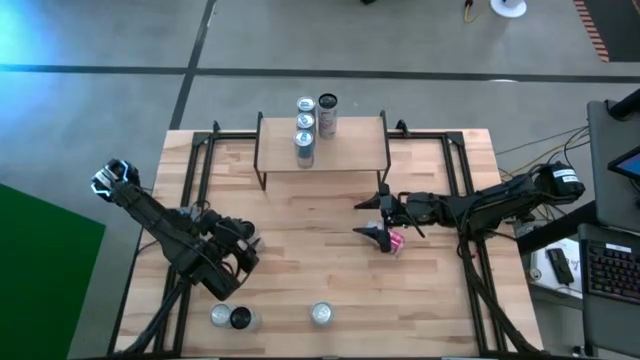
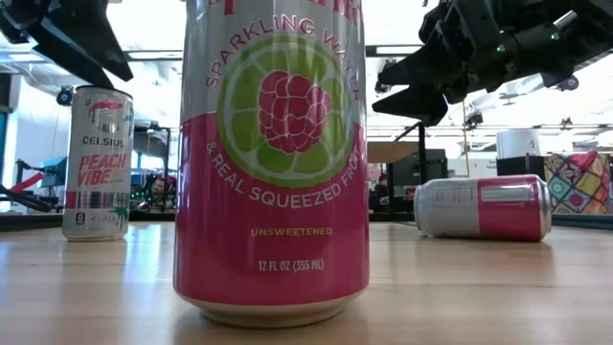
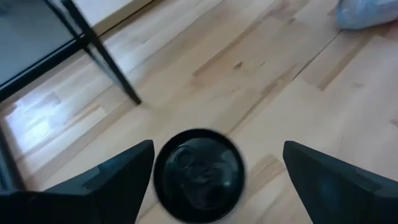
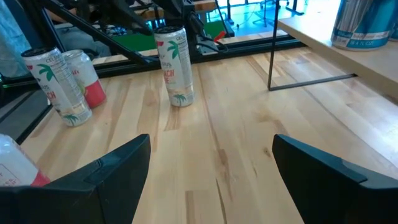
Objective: Place canned beverage on shelf
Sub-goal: Align the top left white-pink soda can with the other white-pink soda can on the shelf
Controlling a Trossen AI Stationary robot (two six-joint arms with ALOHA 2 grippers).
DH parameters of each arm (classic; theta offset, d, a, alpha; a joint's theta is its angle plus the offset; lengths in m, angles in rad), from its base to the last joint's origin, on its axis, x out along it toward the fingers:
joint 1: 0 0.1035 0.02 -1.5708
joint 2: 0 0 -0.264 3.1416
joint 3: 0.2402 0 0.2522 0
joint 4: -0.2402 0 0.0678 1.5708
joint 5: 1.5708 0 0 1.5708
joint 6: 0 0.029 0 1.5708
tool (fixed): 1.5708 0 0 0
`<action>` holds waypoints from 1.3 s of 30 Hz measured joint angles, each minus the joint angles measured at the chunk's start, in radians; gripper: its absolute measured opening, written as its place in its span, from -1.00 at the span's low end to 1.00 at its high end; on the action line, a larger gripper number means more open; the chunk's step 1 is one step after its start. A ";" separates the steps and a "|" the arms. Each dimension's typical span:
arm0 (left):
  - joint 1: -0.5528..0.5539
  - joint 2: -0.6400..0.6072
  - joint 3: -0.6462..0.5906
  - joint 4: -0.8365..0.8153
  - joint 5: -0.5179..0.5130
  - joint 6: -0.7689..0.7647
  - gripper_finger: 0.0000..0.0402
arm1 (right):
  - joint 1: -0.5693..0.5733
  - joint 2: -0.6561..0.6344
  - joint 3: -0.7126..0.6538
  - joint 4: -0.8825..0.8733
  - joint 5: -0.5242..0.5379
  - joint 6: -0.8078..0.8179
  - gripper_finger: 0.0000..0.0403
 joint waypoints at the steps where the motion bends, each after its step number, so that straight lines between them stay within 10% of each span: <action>1: 0.000 0.000 -0.006 -0.008 0.005 -0.008 0.72 | 0.000 0.000 0.000 0.000 0.000 0.000 0.62; 12: 0.003 0.000 -0.144 -0.011 0.068 -0.123 0.76 | 0.000 0.000 0.000 0.002 0.000 0.000 0.62; 22: 0.008 -0.002 -0.145 0.103 -0.013 -0.019 0.22 | 0.000 0.000 0.010 0.005 0.000 0.000 0.62; 39: 0.194 -0.010 -0.058 0.486 -0.072 0.574 0.31 | 0.026 0.095 0.010 0.213 0.002 0.006 0.62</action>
